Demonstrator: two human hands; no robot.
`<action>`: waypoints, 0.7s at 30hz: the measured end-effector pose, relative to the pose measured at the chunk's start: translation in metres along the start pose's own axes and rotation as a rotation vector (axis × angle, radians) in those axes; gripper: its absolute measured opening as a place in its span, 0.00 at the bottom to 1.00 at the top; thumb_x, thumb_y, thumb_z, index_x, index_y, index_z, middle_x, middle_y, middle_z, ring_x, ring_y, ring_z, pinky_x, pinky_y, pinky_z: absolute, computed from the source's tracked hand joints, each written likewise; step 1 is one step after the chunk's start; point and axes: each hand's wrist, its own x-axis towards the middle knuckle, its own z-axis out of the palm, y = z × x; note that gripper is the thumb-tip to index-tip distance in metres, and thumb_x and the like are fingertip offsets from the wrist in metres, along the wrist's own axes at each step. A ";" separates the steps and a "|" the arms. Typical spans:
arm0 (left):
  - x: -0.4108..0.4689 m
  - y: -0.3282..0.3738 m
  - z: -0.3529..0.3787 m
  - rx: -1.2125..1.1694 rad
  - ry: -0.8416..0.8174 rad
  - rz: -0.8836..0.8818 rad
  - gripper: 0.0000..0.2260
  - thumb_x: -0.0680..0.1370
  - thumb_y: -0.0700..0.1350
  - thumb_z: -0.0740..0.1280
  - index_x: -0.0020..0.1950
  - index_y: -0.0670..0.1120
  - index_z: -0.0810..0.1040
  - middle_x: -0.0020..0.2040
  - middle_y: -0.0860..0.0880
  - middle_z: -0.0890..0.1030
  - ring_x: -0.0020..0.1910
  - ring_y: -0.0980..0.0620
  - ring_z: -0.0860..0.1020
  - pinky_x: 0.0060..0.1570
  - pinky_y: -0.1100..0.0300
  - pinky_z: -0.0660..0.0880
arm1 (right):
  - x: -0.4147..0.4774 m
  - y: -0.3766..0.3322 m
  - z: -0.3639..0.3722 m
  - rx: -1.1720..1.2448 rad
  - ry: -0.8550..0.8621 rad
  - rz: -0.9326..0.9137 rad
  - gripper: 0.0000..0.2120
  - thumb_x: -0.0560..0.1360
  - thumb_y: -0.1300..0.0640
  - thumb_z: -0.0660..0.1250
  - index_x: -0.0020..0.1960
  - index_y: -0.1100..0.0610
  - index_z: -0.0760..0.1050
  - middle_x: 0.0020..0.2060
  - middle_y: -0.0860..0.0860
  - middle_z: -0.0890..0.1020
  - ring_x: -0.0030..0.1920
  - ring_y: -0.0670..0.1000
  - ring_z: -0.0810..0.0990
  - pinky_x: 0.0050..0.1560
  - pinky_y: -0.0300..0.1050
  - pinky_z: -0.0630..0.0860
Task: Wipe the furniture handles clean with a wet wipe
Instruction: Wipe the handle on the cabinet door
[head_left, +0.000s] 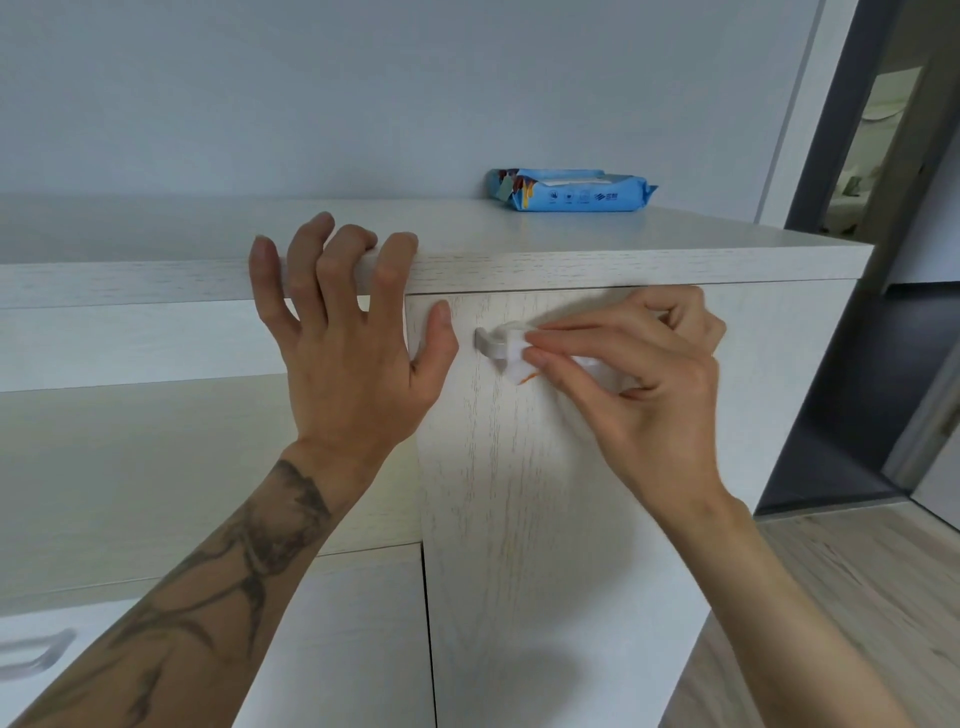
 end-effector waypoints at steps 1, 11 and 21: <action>0.000 0.000 0.000 -0.004 0.001 -0.001 0.19 0.84 0.56 0.59 0.70 0.46 0.71 0.66 0.42 0.70 0.74 0.38 0.66 0.83 0.44 0.44 | -0.002 0.005 -0.006 0.001 0.002 0.029 0.04 0.78 0.52 0.77 0.52 0.47 0.87 0.51 0.41 0.87 0.59 0.55 0.75 0.58 0.74 0.68; 0.001 0.002 -0.002 -0.005 -0.002 -0.007 0.19 0.85 0.57 0.58 0.70 0.47 0.70 0.66 0.44 0.68 0.74 0.39 0.66 0.83 0.46 0.42 | 0.001 0.010 -0.014 0.005 -0.035 0.039 0.04 0.78 0.52 0.77 0.52 0.46 0.87 0.51 0.40 0.87 0.60 0.58 0.75 0.59 0.74 0.68; 0.001 0.002 0.000 0.003 -0.002 -0.011 0.18 0.85 0.57 0.58 0.70 0.47 0.70 0.66 0.44 0.68 0.74 0.39 0.65 0.83 0.46 0.43 | -0.002 0.006 -0.010 0.009 -0.029 0.018 0.05 0.78 0.54 0.77 0.53 0.47 0.87 0.53 0.40 0.87 0.59 0.58 0.76 0.59 0.71 0.68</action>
